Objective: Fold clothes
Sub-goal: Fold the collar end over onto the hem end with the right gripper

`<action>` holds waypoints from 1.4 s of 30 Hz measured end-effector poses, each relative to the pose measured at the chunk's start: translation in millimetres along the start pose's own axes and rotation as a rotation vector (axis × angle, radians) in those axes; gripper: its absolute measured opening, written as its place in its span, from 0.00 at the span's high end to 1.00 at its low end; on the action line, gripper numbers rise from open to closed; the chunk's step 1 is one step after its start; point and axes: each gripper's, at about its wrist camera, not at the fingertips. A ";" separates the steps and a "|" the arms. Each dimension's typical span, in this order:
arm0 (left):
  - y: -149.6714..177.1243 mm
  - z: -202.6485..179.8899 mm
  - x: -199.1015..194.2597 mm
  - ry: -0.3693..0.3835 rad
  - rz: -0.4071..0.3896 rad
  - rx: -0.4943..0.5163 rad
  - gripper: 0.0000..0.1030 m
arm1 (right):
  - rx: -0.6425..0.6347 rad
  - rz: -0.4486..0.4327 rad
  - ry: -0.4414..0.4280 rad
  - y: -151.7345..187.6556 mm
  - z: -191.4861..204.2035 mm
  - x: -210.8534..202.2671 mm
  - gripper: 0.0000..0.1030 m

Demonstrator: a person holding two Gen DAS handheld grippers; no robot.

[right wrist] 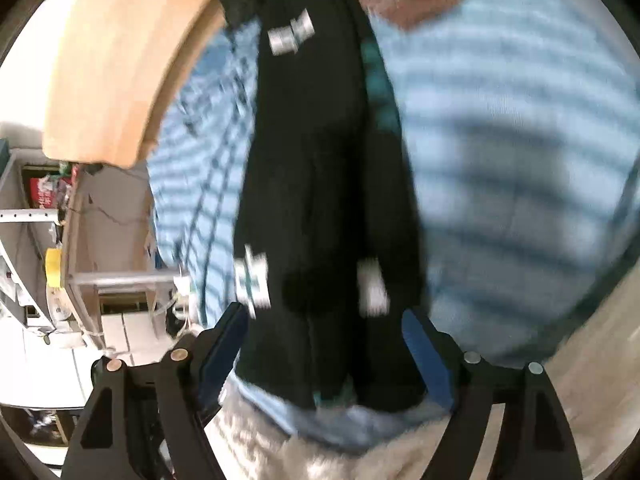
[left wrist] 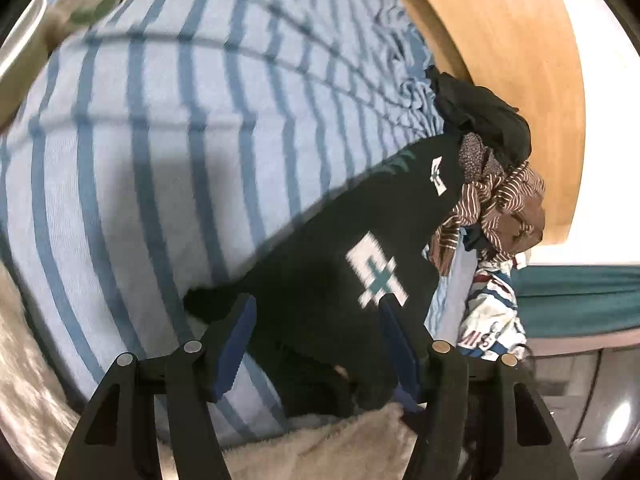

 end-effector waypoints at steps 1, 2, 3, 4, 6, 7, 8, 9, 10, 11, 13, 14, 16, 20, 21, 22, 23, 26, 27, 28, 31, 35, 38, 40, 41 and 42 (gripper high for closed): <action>4.1 3.6 2.4 0.012 0.012 -0.019 0.38 | 0.011 0.029 0.017 5.4 -2.4 6.1 0.19; 8.2 7.2 4.9 0.024 0.025 -0.038 0.38 | 0.009 0.048 0.044 9.7 -3.9 10.9 0.19; 12.2 10.6 7.3 0.035 0.037 -0.056 0.36 | -0.003 0.054 0.068 11.6 -4.2 14.9 0.19; 15.6 12.4 10.0 0.042 0.047 -0.069 0.32 | -0.015 0.060 0.093 13.5 -4.6 18.9 0.19; 21.9 16.1 14.7 0.055 0.065 -0.093 0.30 | -0.017 0.064 0.118 11.7 -7.2 26.4 0.18; 24.5 17.0 16.9 0.063 0.076 -0.103 0.30 | 0.000 0.061 0.107 9.9 -11.6 27.4 0.18; 27.1 17.8 19.2 0.072 0.089 -0.112 0.30 | 0.024 0.057 0.087 9.1 -17.7 24.9 0.17; 29.8 17.8 22.3 0.079 0.104 -0.119 0.30 | 0.047 0.054 0.067 8.7 -23.2 22.5 0.17; 32.2 17.9 25.6 0.081 0.115 -0.125 0.30 | 0.077 0.059 0.039 7.0 -29.5 23.5 0.16; 34.5 18.1 28.7 0.083 0.125 -0.131 0.29 | 0.114 0.072 0.006 5.1 -36.8 26.5 0.15; 37.1 20.4 35.2 0.085 0.123 -0.155 0.26 | 0.159 0.098 -0.025 1.1 -48.7 37.6 0.15; 38.3 22.1 38.7 0.090 0.121 -0.169 0.26 | 0.170 0.108 -0.032 -0.2 -53.1 43.5 0.12; 38.6 25.8 44.7 0.108 0.120 -0.200 0.26 | 0.164 0.111 -0.045 0.1 -57.2 48.7 0.09; 41.3 36.5 54.1 0.126 0.128 -0.246 0.24 | 0.147 0.106 -0.074 1.4 -63.6 54.0 0.06; 42.3 39.1 56.2 0.125 0.135 -0.258 0.23 | 0.148 0.107 -0.082 1.7 -65.2 53.1 0.06; 43.8 41.5 57.5 0.133 0.149 -0.274 0.23 | 0.146 0.111 -0.085 2.1 -66.2 52.1 0.08; 45.3 43.6 58.3 0.143 0.162 -0.288 0.23 | 0.150 0.115 -0.086 2.7 -66.7 50.5 0.10; 44.6 38.0 47.6 0.185 0.150 -0.279 0.23 | 0.184 0.128 -0.082 4.2 -63.6 42.2 0.10; 41.7 31.9 41.5 0.181 0.127 -0.254 0.23 | 0.191 0.126 -0.087 4.0 -60.7 38.7 0.10; 38.4 27.8 39.3 0.169 0.113 -0.235 0.23 | 0.192 0.120 -0.088 3.1 -56.7 35.3 0.10; 30.2 17.0 48.3 0.117 0.118 -0.199 0.23 | 0.156 0.115 -0.035 -2.7 -48.4 37.0 0.09; 35.3 23.9 73.6 0.042 0.184 -0.210 0.23 | 0.147 0.136 -0.023 -2.9 -58.3 46.6 0.06; 42.2 37.5 80.4 0.091 0.181 -0.228 0.22 | 0.157 0.138 -0.069 3.2 -72.1 46.5 0.07; 43.1 41.1 81.9 0.104 0.175 -0.234 0.22 | 0.137 0.139 -0.063 4.9 -71.5 46.4 0.07; 43.2 41.9 82.4 0.106 0.170 -0.237 0.22 | 0.123 0.144 -0.045 5.2 -68.9 47.9 0.06; 42.9 42.4 82.3 0.105 0.166 -0.242 0.22 | 0.111 0.152 -0.030 5.1 -66.5 50.0 0.06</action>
Point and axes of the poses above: each gripper's, at about its wrist camera, not at the fingertips, and x roughly the way its jaws point, z to its left, y to its underside, and after that the axes turned 6 degrees about -y, right-handed
